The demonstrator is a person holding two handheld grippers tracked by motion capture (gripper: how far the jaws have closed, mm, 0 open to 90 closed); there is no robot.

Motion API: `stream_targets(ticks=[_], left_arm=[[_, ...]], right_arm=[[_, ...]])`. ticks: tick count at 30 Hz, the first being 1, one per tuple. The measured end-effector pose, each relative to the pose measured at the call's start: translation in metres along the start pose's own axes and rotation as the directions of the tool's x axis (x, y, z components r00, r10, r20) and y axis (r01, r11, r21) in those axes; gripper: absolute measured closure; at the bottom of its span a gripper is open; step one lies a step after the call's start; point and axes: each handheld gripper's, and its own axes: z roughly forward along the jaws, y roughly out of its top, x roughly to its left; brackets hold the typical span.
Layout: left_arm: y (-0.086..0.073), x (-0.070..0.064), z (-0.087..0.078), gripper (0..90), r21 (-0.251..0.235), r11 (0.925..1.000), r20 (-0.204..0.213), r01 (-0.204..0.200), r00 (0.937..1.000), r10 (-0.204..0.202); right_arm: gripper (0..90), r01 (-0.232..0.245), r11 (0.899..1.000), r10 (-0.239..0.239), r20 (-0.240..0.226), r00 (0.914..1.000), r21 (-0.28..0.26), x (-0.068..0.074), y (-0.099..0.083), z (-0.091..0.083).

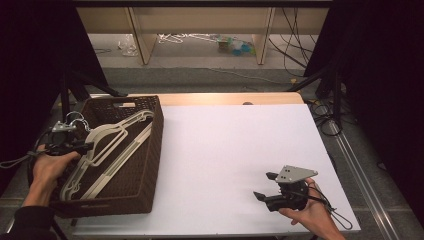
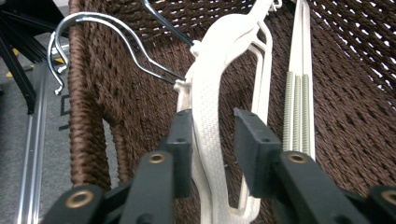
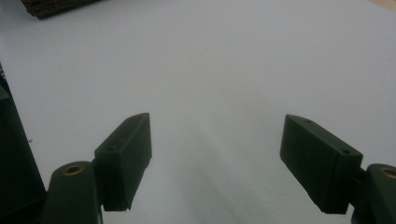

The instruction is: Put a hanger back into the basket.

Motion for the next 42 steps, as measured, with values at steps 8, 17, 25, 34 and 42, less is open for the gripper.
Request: stream_targets(ticks=[8, 17, 25, 34, 42], left_arm=[[0.003, -0.004, -0.011, 54.9, -0.039, 0.9991, -0.002, 0.018, 0.9998, -0.018], [0.012, -0.029, -0.026, 45.4, -0.193, 0.9789, 0.068, 0.068, 0.9961, -0.056], [0.02, -0.058, -0.042, 37.6, -0.281, 0.9589, 0.147, 0.04, 0.9892, 0.002], [0.025, -0.091, -0.052, 32.9, -0.349, 0.9369, 0.243, 0.026, 0.9678, 0.064], [0.028, -0.116, -0.054, 26.0, -0.372, 0.9281, 0.275, -0.013, 0.9536, 0.123]], right_arm=[[25.9, 0.004, 1.0, -0.004, 0.001, 1.0, -0.003, -0.001, 0.001, 0.0], [25.9, -0.001, 1.0, 0.001, 0.009, 1.0, -0.01, -0.001, 0.001, -0.001], [25.9, -0.001, 1.0, 0.001, 0.013, 0.9999, -0.019, -0.001, 0.001, -0.002], [25.9, -0.005, 1.0, 0.005, 0.013, 0.9999, -0.019, -0.001, 0.001, -0.002], [24.6, 0.0, 0.999, 0.0, 0.012, 0.9999, -0.033, -0.001, 0.001, -0.001]])
